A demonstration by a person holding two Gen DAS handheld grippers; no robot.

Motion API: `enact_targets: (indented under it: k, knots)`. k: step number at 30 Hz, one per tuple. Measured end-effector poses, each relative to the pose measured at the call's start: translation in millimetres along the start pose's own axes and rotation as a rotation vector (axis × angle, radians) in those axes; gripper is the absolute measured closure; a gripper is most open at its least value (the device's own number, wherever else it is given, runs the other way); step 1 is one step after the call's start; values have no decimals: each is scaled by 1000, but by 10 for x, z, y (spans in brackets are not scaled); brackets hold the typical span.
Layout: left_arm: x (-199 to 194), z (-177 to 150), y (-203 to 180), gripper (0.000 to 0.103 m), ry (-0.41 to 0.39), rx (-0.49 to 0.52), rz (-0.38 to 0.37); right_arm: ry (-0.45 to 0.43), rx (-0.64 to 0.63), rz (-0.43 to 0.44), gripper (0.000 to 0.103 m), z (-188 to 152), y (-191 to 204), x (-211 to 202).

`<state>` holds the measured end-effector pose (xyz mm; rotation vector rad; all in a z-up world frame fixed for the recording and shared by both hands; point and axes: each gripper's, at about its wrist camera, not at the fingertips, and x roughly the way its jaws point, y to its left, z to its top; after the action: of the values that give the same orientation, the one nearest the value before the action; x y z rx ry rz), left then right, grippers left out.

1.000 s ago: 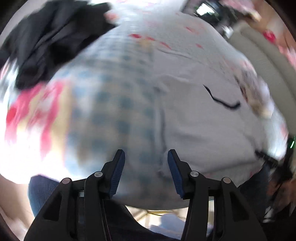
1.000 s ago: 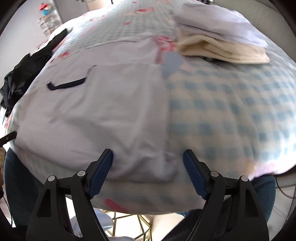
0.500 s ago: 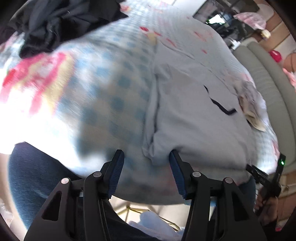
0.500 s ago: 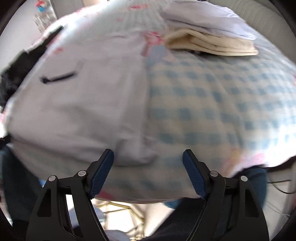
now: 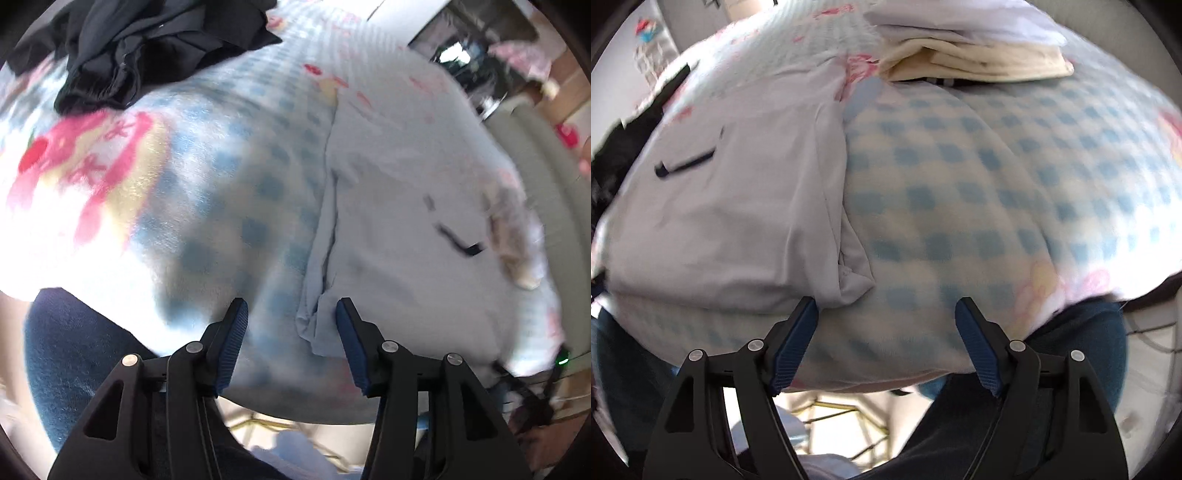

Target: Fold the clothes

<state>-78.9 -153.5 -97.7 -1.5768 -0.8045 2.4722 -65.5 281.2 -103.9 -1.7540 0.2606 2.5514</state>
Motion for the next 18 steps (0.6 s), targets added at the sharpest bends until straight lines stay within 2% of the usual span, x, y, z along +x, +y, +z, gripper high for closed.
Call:
enact_targets:
  k: [2,4,5,7,9,12,14,16,18]
  knots:
    - [-3,-38,-3,49,38,-21,-143,29,14,97,26,-26,-42,-19]
    - [74,-116,-25,47,81,-55,-250,67,23,227,26,-65,-51,-19]
    - [151,-173,-51,47,114,-64,-286,79,14,254,26,-81,-13,6]
    - [290,-257,-125,47,156,-57,-283,101,-9,294,26,-112,79,66]
    - [402,-282,-178,47,165,-57,-282,115,-25,313,26,-133,152,138]
    - [454,-216,-170,47,128,-97,-303,102,22,306,26,-59,119,248]
    - [393,-184,-157,47,77,-115,-320,77,72,323,26,-17,49,240]
    - [290,-162,-172,47,16,-119,-353,27,140,338,26,12,-40,178]
    - [290,-142,-141,46,10,-125,-389,-21,182,354,26,-2,-107,91]
